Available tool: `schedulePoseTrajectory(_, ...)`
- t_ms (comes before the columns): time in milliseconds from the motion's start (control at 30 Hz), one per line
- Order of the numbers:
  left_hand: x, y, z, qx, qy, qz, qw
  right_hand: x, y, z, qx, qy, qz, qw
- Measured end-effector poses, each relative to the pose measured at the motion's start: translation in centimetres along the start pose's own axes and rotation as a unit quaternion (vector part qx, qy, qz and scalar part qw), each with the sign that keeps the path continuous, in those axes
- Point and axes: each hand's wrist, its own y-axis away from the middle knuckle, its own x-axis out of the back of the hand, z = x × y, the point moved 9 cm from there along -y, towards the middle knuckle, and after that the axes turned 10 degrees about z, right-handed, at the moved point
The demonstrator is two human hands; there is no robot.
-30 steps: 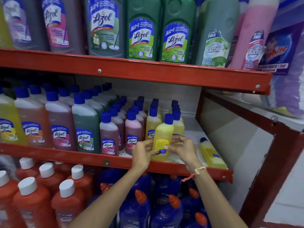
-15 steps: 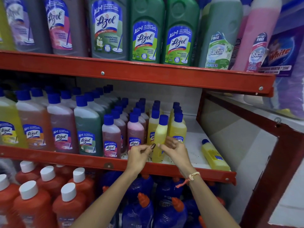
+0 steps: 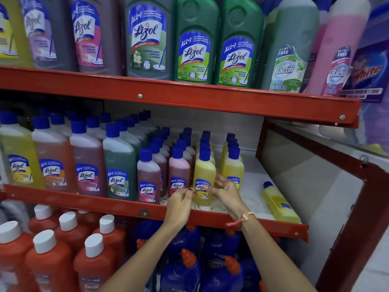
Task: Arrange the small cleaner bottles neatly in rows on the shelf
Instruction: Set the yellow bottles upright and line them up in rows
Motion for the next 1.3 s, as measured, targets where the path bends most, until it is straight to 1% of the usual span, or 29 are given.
schedulePoseTrajectory(100, 0.0, 0.3, 0.3, -0.015, -0.003, -0.002, 1.000, -0.1, -0.2, -0.1, 0.019, 0.017, -0.017, 1.000)
schedulePoseTrajectory(267, 0.4, 1.0, 1.2, -0.027, 0.000, 0.019, 0.999, -0.4, 0.2, -0.8, 0.045, 0.056, -0.043, 0.996)
schedulePoseTrajectory(333, 0.3, 1.3, 1.5, -0.038, 0.002, 0.023, 0.999, -0.1, 0.6, -1.1, 0.052, 0.077, -0.041, 0.995)
schedulePoseTrajectory(400, -0.4, 1.6, 1.7, -0.042, 0.009, 0.016, 0.999, 1.7, 0.8, -1.5, 0.057, 0.097, -0.007, 0.994)
schedulePoseTrajectory(433, -0.9, 1.7, 1.8, -0.042, 0.012, 0.007, 0.999, 3.1, 0.7, -1.7, 0.057, 0.099, 0.025, 0.993)
schedulePoseTrajectory(500, -2.7, 1.8, 2.2, -0.034, 0.027, -0.025, 0.999, 7.4, 0.6, -2.2, 0.055, 0.096, 0.120, 0.987)
schedulePoseTrajectory(533, -3.9, 2.0, 2.5, -0.028, 0.036, -0.045, 0.998, 9.9, 0.7, -2.6, 0.057, 0.111, 0.179, 0.976)
schedulePoseTrajectory(567, -5.0, 2.1, 2.8, -0.020, 0.041, -0.063, 0.997, 12.5, 0.7, -3.0, 0.063, 0.151, 0.242, 0.956)
schedulePoseTrajectory(600, -6.2, 2.1, 3.0, -0.010, 0.043, -0.082, 0.996, 14.9, 0.9, -3.6, 0.066, 0.210, 0.297, 0.929)
schedulePoseTrajectory(633, -7.7, 2.2, 3.1, 0.003, 0.040, -0.103, 0.994, 17.1, 0.9, -3.8, 0.057, 0.273, 0.328, 0.903)
schedulePoseTrajectory(667, -9.3, 2.2, 2.9, 0.019, 0.030, -0.127, 0.991, 18.7, 0.5, -3.5, 0.027, 0.334, 0.328, 0.883)
schedulePoseTrajectory(733, -12.9, 2.7, 2.9, 0.050, 0.013, -0.178, 0.983, 21.2, -0.3, -1.7, -0.063, 0.444, 0.272, 0.851)
schedulePoseTrajectory(767, -14.7, 3.1, 2.9, 0.064, 0.005, -0.201, 0.977, 22.0, -0.5, -0.6, -0.105, 0.472, 0.235, 0.843)
schedulePoseTrajectory(800, -16.3, 3.4, 2.8, 0.074, -0.007, -0.219, 0.973, 22.3, -0.7, 0.2, -0.132, 0.482, 0.198, 0.843)
schedulePoseTrajectory(833, -17.7, 3.7, 2.8, 0.082, -0.022, -0.235, 0.968, 22.5, -0.9, 0.9, -0.145, 0.480, 0.169, 0.849)
schedulePoseTrajectory(900, -20.3, 4.0, 2.4, 0.099, -0.051, -0.253, 0.961, 22.7, -1.2, 1.1, -0.145, 0.445, 0.159, 0.869)
schedulePoseTrajectory(967, -21.7, 3.7, 1.9, 0.108, -0.075, -0.248, 0.960, 22.8, -1.3, 1.5, -0.157, 0.383, 0.167, 0.895)
schedulePoseTrajectory(1033, -22.5, 2.8, 1.2, 0.105, -0.096, -0.223, 0.964, 22.8, -1.4, 2.3, -0.183, 0.329, 0.150, 0.914)
schedulePoseTrajectory(1133, -22.1, 2.3, 1.6, 0.097, -0.098, -0.212, 0.967, 22.2, -0.8, 3.5, -0.225, 0.173, 0.132, 0.950)
schedulePoseTrajectory(1200, -21.1, 2.6, 2.8, 0.082, -0.075, -0.208, 0.972, 21.6, -0.7, 3.5, -0.210, 0.076, 0.121, 0.967)
schedulePoseTrajectory(1300, -19.2, 2.5, 4.7, 0.004, -0.058, -0.183, 0.981, 20.2, -0.5, 2.1, -0.151, -0.012, 0.099, 0.984)
